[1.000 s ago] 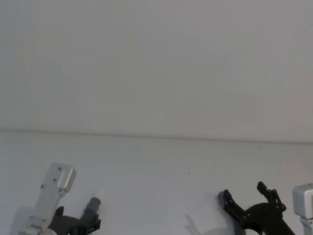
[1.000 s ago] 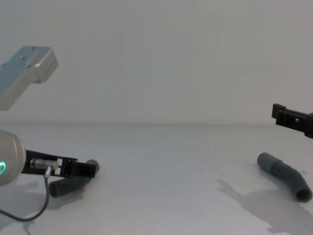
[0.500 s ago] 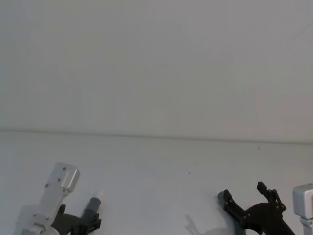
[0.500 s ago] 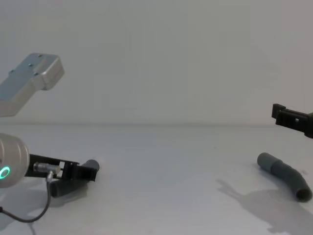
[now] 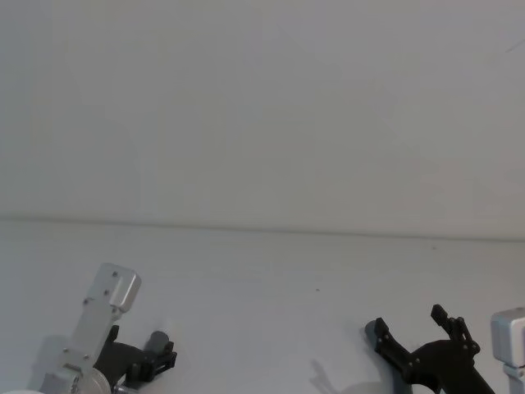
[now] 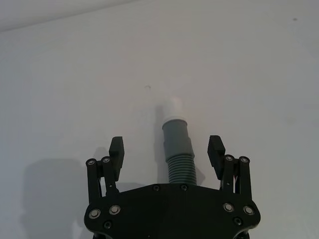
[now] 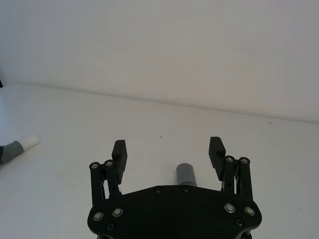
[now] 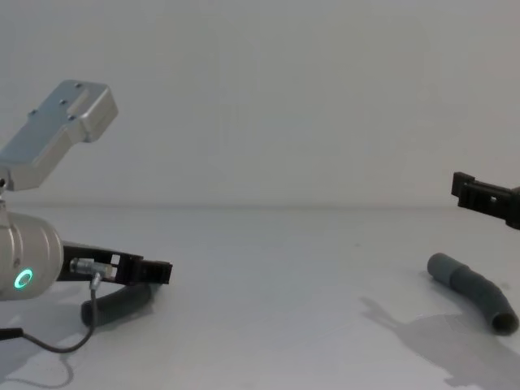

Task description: Use both hands to pick up one end of the pipe from the table, align the ends, and insert them.

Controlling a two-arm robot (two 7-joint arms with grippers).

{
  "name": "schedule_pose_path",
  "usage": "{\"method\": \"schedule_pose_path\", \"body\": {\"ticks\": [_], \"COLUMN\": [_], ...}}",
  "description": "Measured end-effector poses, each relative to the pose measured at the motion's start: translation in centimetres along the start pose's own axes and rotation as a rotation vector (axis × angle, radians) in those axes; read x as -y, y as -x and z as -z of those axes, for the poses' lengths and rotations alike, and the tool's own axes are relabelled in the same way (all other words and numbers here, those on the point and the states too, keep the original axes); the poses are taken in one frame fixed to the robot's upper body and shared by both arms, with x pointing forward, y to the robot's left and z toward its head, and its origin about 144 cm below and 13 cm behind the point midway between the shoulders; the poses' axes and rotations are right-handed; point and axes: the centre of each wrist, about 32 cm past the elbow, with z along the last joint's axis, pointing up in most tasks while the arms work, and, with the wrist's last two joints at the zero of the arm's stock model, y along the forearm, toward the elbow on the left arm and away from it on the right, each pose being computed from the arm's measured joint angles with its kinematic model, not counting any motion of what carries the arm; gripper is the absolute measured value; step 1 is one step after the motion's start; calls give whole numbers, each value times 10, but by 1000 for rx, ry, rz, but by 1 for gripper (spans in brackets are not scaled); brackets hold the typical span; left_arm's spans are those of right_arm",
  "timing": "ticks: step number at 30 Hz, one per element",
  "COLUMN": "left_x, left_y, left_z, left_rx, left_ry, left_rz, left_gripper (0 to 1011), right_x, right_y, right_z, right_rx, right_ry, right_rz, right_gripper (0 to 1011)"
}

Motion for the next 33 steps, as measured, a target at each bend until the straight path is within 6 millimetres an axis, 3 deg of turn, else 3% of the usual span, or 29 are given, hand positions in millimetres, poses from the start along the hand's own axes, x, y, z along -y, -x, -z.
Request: {"method": "schedule_pose_path", "body": {"ticks": [33], "left_x": [22], "left_y": [-4], "left_z": [-9], "left_rx": [13], "left_ry": [-62], "left_rz": [18], "left_gripper": [1001], "right_x": [0], "right_y": [0], "right_z": [0], "right_rx": [0], "right_ry": [0], "right_rz": [0], "right_gripper": [1000]}}
